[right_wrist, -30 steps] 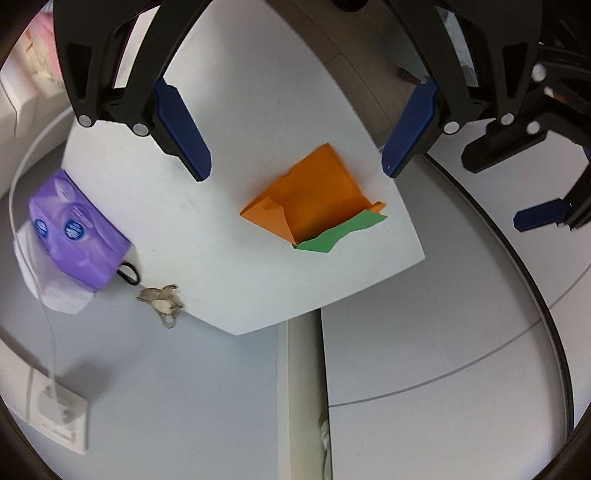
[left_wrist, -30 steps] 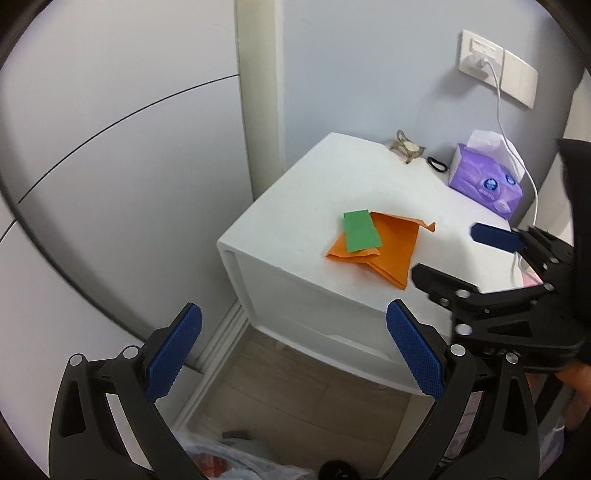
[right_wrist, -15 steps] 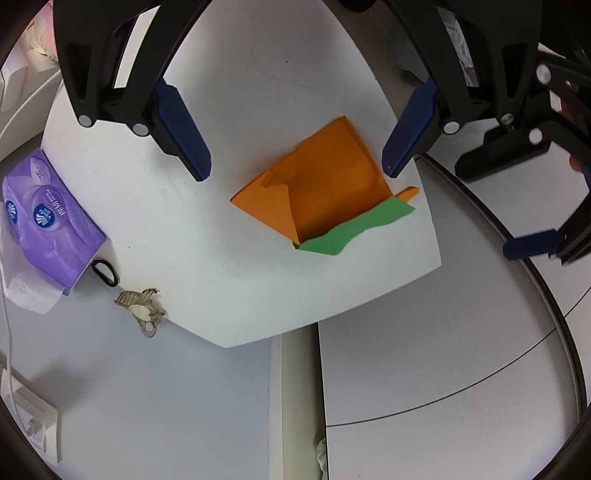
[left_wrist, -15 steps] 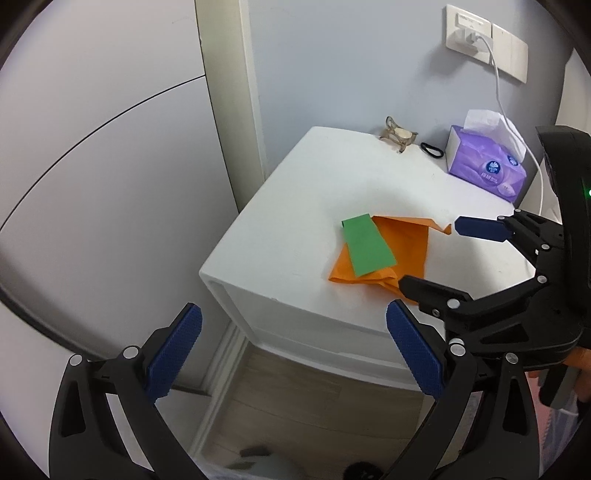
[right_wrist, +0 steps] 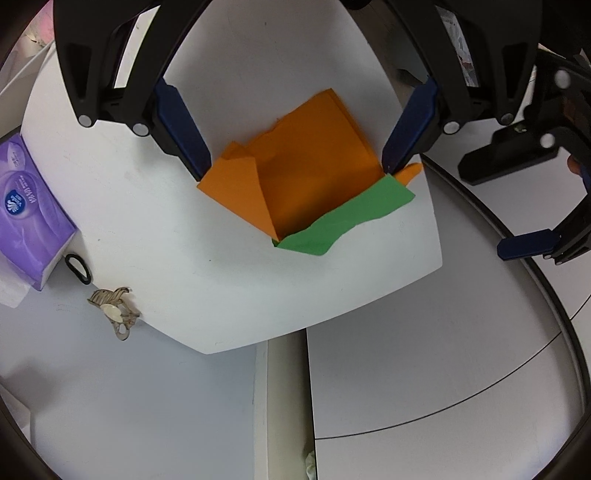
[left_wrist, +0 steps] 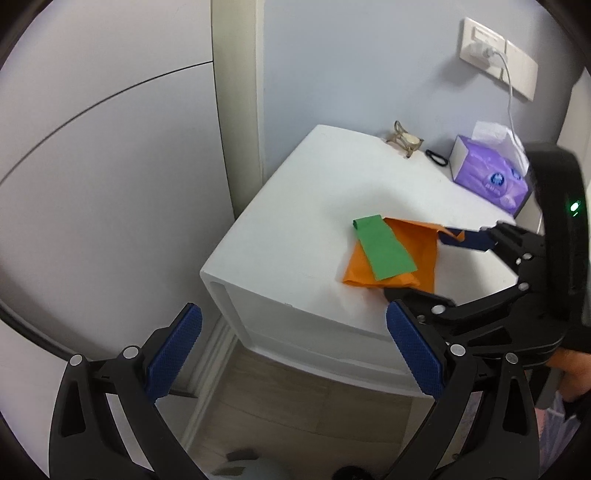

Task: Collect trash
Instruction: 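Close the right tool on the orange folded paper and lift it, then carry the orange folded paper with the right tool over the bin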

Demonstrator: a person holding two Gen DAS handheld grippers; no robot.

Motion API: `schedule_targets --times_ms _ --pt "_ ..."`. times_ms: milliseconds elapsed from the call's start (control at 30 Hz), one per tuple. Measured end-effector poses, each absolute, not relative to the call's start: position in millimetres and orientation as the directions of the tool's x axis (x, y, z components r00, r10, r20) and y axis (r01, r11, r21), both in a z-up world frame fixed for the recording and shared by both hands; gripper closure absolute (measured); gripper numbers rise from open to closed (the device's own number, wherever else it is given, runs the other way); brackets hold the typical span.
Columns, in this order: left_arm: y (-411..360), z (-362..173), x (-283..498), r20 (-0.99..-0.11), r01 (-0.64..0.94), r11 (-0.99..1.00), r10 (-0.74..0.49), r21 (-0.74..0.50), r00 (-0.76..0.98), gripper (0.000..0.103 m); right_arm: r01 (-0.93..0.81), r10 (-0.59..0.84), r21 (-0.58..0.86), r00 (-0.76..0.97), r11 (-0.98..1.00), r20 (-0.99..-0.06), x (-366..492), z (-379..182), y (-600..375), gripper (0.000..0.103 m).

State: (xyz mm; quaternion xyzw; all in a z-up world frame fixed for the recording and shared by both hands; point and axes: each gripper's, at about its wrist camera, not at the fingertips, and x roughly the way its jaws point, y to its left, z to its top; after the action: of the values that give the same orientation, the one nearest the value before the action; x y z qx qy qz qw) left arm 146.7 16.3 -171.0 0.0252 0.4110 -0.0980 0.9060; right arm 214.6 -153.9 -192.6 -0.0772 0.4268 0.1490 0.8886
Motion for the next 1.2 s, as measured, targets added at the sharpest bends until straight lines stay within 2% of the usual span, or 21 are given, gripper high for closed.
schedule_targets --times_ms 300,400,500,700,833,1000,1200 --pt "13 -175 151 -0.745 0.198 0.979 -0.170 -0.052 0.645 0.006 -0.336 0.195 -0.015 0.581 0.942 -0.790 221 -200 -149 0.014" --pt "12 -176 151 -0.745 0.194 0.979 -0.171 -0.057 0.645 0.006 -0.334 0.183 -0.035 0.598 0.942 -0.780 217 -199 -147 0.033" --pt "13 -176 151 -0.742 0.185 0.980 -0.177 -0.073 0.647 0.006 -0.328 0.182 -0.035 0.606 0.944 -0.774 219 -199 -149 0.042" --pt "12 -178 148 -0.742 0.185 0.981 -0.166 -0.058 0.649 0.006 -0.308 0.177 -0.032 0.626 0.951 -0.759 219 -199 -154 0.082" --pt "15 -180 145 -0.744 0.172 0.983 -0.162 -0.064 0.649 0.006 -0.297 0.188 -0.013 0.636 0.955 -0.749 214 -195 -153 0.094" --pt "15 -177 141 -0.744 0.160 0.985 -0.156 -0.066 0.650 0.006 -0.297 0.202 0.001 0.648 0.955 -0.735 207 -189 -152 0.100" --pt "10 -164 129 -0.730 0.160 0.986 -0.149 -0.056 0.667 0.006 -0.293 0.211 0.009 0.665 0.956 -0.717 195 -174 -153 0.100"
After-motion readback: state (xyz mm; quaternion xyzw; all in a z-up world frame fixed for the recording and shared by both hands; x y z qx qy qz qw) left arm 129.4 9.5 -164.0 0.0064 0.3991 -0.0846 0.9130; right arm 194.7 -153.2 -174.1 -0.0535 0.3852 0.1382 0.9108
